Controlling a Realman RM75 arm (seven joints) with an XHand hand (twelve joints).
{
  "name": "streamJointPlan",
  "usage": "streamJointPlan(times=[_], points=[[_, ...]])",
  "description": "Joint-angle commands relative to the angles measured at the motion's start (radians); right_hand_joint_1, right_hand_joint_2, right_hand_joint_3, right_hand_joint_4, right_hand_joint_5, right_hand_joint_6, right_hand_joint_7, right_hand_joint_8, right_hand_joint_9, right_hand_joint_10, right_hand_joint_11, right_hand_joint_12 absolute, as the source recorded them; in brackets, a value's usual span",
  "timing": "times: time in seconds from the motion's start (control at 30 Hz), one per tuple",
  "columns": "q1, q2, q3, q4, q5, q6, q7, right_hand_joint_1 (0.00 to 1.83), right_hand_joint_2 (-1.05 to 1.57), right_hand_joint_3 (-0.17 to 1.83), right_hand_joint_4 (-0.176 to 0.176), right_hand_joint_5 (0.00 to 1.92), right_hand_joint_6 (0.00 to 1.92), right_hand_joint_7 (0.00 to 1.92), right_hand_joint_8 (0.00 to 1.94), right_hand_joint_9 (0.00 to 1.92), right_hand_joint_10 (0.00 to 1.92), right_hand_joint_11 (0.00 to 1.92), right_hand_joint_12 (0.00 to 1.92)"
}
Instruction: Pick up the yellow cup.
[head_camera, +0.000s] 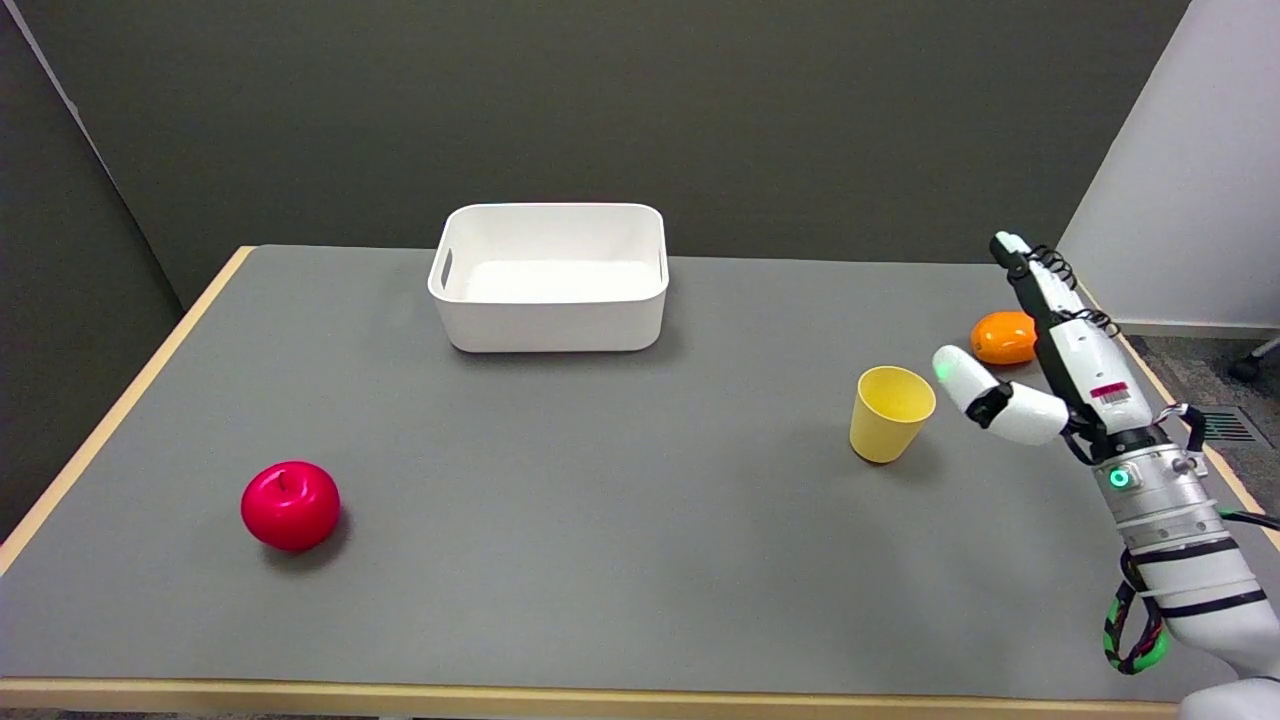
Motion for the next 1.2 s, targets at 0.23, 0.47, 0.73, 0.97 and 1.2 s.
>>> streamJointPlan(times=[0.23, 0.47, 0.73, 0.97, 1.2], points=[[0.244, -0.057, -0.162, -0.421, 0.019, 0.295, 0.828, 0.25, 0.59, 0.82, -0.167, 0.0, 0.23, 0.0, 0.03, 0.0, 0.03, 0.0, 0.18], [0.284, -0.065, -0.236, -0.51, 0.053, 0.253, 0.951, 0.28, 0.54, 0.85, -0.176, 0.01, 0.09, 0.0, 0.0, 0.0, 0.0, 0.0, 0.0], [0.371, -0.076, -0.323, -0.594, 0.047, 0.186, 1.002, 0.3, 0.54, 0.85, -0.176, 0.0, 0.11, 0.0, 0.0, 0.0, 0.0, 0.0, 0.0], [0.427, -0.07, -0.331, -0.649, -0.02, 0.087, 1.005, 0.28, 0.64, 0.73, -0.176, 0.0, 0.3, 0.0, 0.0, 0.0, 0.0, 0.0, 0.0], [0.481, -0.085, -0.332, -0.696, -0.059, -0.013, 1.005, 0.29, 0.62, 0.74, -0.176, 0.0, 0.29, 0.0, 0.0, 0.0, 0.0, 0.0, 0.0]])
